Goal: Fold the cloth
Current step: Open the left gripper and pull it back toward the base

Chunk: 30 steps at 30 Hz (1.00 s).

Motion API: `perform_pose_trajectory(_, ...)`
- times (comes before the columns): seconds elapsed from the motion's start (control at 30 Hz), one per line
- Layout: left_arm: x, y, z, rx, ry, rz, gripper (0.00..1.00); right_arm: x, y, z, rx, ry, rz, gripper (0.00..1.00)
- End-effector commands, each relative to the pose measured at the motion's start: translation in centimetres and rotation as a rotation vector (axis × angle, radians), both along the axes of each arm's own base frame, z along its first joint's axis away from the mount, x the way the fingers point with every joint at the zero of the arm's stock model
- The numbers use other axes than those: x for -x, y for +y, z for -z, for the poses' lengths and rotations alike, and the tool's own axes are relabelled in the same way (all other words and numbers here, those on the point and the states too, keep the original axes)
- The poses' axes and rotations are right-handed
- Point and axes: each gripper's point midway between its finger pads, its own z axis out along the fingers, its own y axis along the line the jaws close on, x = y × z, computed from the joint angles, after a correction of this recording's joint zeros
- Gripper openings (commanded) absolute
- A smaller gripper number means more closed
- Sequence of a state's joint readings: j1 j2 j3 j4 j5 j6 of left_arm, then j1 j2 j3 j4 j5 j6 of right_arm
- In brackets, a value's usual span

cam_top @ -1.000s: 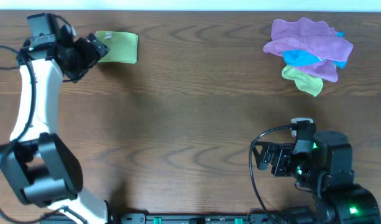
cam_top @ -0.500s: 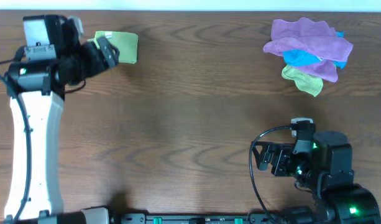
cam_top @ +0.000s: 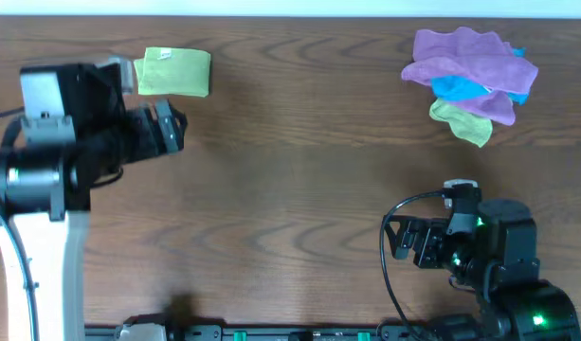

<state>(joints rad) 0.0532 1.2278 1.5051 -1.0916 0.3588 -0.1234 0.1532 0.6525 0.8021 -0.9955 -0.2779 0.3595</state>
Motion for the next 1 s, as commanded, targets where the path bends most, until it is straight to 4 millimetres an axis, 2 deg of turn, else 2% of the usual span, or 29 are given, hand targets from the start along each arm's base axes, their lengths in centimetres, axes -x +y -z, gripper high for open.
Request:
perform_pose_trajectory(0.0, 1.5, -0.4, 0.7, -0.034, -0.04, 0.041, 0.95, 0.0, -0.1, 0.2, -0.013, 0.009, 0.015, 0.99)
perform_pose_trajectory(0.2, 3.8, -1.1, 2.3, -0.06, -0.189, 0.08, 0.95, 0.1, -0.1, 0.2, -0.013, 0.009, 0.015, 0.99)
perform_pose_trajectory(0.43, 8.3, -1.1, 4.7, -0.15, -0.346, 0.153, 0.95, 0.0, -0.1, 0.2, -0.013, 0.009, 0.015, 0.99)
perform_pose_trajectory(0.53, 9.6, -1.1, 5.9, -0.191, -0.387, 0.186, 0.95, 0.1, -0.1, 0.2, -0.013, 0.009, 0.015, 0.99)
perform_pose_trajectory(0.8, 10.5, 0.0, 9.3, -0.262, -0.48, 0.136, 0.96, 0.0, -0.1, 0.2, -0.013, 0.009, 0.015, 0.99)
perform_pose_trajectory(0.97, 10.6, 1.6, 11.6, -0.323, -0.472, 0.065, 0.95, 0.1, -0.1, 0.2, -0.013, 0.009, 0.015, 0.99)
